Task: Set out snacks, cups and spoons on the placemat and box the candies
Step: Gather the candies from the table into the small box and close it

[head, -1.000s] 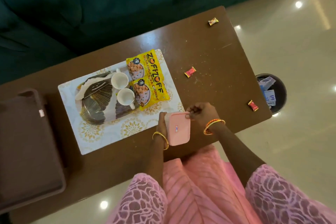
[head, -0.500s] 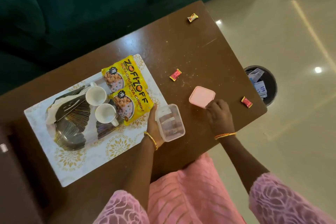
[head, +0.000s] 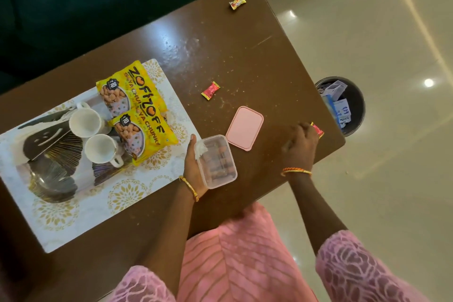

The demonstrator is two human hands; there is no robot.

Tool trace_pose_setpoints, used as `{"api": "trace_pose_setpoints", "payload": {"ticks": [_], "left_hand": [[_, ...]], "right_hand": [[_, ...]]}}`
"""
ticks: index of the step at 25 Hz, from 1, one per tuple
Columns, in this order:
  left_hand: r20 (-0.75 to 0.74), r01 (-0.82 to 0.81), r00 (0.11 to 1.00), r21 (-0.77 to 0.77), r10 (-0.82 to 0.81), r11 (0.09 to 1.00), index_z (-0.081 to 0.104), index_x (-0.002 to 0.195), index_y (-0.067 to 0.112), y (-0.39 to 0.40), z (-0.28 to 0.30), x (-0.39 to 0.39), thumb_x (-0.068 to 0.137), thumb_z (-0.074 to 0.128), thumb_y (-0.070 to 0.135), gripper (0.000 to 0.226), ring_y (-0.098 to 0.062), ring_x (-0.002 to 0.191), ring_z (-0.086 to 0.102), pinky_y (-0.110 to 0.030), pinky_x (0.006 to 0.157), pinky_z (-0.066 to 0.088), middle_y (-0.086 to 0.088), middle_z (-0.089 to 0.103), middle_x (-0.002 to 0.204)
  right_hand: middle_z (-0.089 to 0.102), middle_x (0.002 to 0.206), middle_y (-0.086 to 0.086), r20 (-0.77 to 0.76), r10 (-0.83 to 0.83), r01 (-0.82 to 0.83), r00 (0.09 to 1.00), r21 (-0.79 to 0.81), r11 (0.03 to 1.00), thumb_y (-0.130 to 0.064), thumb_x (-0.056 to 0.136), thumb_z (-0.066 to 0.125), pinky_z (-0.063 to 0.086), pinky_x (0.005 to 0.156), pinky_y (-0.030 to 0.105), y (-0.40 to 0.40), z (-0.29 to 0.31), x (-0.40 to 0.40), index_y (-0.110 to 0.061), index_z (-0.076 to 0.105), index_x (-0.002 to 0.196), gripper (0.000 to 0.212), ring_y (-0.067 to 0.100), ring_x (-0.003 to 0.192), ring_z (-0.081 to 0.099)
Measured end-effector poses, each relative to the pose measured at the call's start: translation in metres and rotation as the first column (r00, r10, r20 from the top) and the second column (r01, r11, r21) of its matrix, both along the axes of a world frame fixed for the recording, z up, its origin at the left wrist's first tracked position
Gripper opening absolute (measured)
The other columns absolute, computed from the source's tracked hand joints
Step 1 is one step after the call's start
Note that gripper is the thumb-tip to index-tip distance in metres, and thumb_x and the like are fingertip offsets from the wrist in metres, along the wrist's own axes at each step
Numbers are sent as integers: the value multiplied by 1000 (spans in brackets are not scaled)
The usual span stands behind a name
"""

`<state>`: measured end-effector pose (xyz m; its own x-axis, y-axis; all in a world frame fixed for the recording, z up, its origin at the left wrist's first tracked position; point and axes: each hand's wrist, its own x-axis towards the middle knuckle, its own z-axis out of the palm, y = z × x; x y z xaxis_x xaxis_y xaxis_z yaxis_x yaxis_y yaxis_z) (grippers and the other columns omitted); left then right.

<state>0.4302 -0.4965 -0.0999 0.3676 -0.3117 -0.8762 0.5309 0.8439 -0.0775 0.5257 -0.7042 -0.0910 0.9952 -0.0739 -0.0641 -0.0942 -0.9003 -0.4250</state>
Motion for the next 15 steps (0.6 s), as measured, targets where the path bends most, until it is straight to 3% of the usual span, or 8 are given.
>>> {"api": "trace_pose_setpoints", "payload": {"ticks": [2,4,9,12,15], "left_hand": [[-19,8,1000,1,-8,1000,41,140,21,-7,-3,3,73,37,79,89,-34,103,54,-55,95,40,-15,49,130],[-22,11,1000,5,-11,1000,39,141,21,-12,-9,5,73,37,79,89,-33,98,55,-56,97,38,-16,46,135],[-8,5,1000,-1,-5,1000,40,140,22,-19,-18,10,74,37,78,87,-33,99,56,-57,96,37,-14,47,130],[3,-6,1000,17,6,1000,45,136,20,-24,-16,12,75,36,77,84,-33,97,57,-55,89,42,-14,51,126],[-12,-19,1000,43,20,999,53,124,18,-28,-13,16,75,37,76,78,-32,93,60,-53,83,47,-13,60,111]], "right_hand": [[47,133,23,-80,-79,70,994,-110,991,8,81,47,41,102,49,-20,-9,20,-2,55,119,40,39,126,38],[42,139,21,-170,-63,27,983,-206,978,3,88,46,39,104,49,-34,-21,26,-5,49,128,40,39,131,34],[56,118,22,-148,-67,39,987,-185,982,-3,91,44,47,90,44,-48,-30,30,-2,55,121,32,37,111,48],[65,89,21,-162,-83,98,983,84,992,-5,82,55,52,78,44,-37,-8,33,-1,63,98,18,33,83,60],[68,79,3,-263,61,76,963,482,873,2,76,64,56,67,28,-1,28,13,-8,67,87,16,10,65,62]]}}
